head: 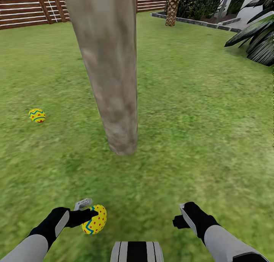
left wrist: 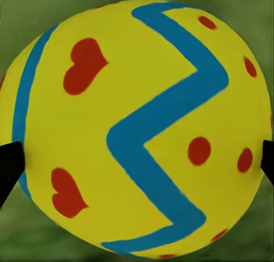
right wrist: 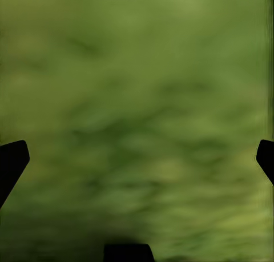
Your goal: Take the three Easter eggs out of the wicker basket on the lawn in the garden, then place them on the lawn next to a single tree (choose any tree) so that all three eggs are next to the same tree and none are left in the basket.
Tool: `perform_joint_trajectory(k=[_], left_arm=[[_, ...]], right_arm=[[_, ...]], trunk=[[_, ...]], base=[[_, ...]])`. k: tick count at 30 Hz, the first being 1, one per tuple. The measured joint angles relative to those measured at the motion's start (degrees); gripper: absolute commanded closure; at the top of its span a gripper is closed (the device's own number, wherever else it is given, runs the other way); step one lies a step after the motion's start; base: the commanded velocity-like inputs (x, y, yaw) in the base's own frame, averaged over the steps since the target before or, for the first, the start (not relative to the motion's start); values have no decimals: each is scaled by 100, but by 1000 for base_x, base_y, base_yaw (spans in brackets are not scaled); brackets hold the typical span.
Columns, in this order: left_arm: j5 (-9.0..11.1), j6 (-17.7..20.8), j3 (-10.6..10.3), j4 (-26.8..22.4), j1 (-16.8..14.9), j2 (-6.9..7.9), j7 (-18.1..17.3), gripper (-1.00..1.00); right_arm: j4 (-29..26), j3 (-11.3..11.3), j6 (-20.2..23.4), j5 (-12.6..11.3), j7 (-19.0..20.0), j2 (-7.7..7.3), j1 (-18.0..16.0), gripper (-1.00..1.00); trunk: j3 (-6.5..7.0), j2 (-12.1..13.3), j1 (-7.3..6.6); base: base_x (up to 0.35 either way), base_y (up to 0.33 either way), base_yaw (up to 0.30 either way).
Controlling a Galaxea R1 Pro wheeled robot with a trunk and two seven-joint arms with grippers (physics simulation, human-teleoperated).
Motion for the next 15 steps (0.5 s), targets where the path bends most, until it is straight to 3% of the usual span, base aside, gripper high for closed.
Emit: perform_joint_trajectory(k=[4,15], left_arm=[[-90,-39,-13,97,5,-5,9,-100],[-95,-40,-13,113,5,-28,9,-100]], right_arm=[[3,-7,-2,2,0,-9,0,-100],[3,0,-2,10,-1,0,1,-100]], trunk=[[88,6,-9],[332,21,-37]], base=[[0,0,0],[0,0,0]])
